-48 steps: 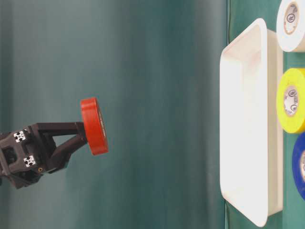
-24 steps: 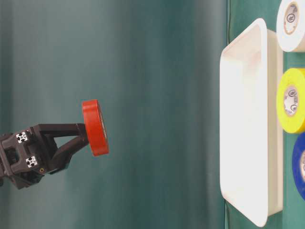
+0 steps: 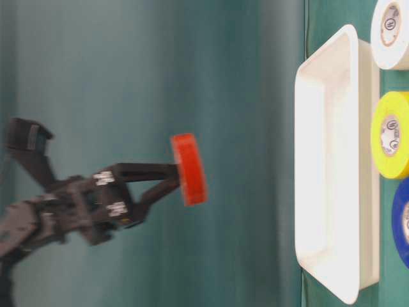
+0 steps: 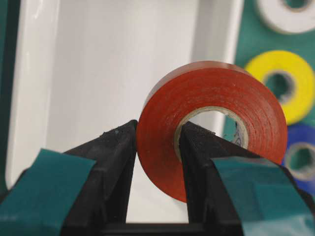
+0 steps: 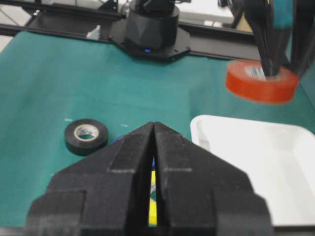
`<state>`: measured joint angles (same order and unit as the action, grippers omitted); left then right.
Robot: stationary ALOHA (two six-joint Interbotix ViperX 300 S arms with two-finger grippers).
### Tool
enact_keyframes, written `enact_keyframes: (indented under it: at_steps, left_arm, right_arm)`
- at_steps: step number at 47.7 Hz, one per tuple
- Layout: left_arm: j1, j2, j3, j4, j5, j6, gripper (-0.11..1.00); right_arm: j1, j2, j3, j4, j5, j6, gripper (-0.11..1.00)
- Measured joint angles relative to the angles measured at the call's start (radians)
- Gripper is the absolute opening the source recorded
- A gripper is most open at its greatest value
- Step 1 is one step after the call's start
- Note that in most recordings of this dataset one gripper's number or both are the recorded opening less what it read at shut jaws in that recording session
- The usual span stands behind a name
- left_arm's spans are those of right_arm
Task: Pick up the tape from a random location and place it into the white case.
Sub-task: 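Lower the orange-red tape onto the tray floor with the left gripper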
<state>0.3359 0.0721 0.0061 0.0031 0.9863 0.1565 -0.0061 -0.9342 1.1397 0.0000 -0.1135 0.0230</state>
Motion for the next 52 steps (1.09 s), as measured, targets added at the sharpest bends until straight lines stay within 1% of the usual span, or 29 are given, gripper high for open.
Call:
enact_keyframes:
  at_steps: [10,17,20,25,40,52]
  left_arm:
    - [0.035,0.077,0.095,0.002,-0.101,0.017,0.23]
    - [0.043,0.124,0.132,0.002,-0.190,0.025,0.23]
    - [0.051,0.141,0.147,0.002,-0.242,0.025,0.23]
    - [0.069,0.167,0.166,0.002,-0.296,0.025,0.23]
    - [0.135,0.235,0.184,0.002,-0.347,0.025,0.23]
    - [0.137,0.247,0.184,0.002,-0.350,0.025,0.23]
  right_arm:
    - [0.000,0.002,0.000,0.000,0.002,0.000,0.00]
    - [0.000,0.005,0.000,0.000,0.003,0.002,0.00]
    - [0.000,0.009,0.000,0.000,0.002,0.002,0.00]
    - [0.000,0.014,0.000,-0.002,0.002,0.000,0.00]
    - [0.000,0.015,-0.002,0.000,0.002,0.000,0.00]
    - [0.000,0.015,0.000,0.000,0.003,0.000,0.00]
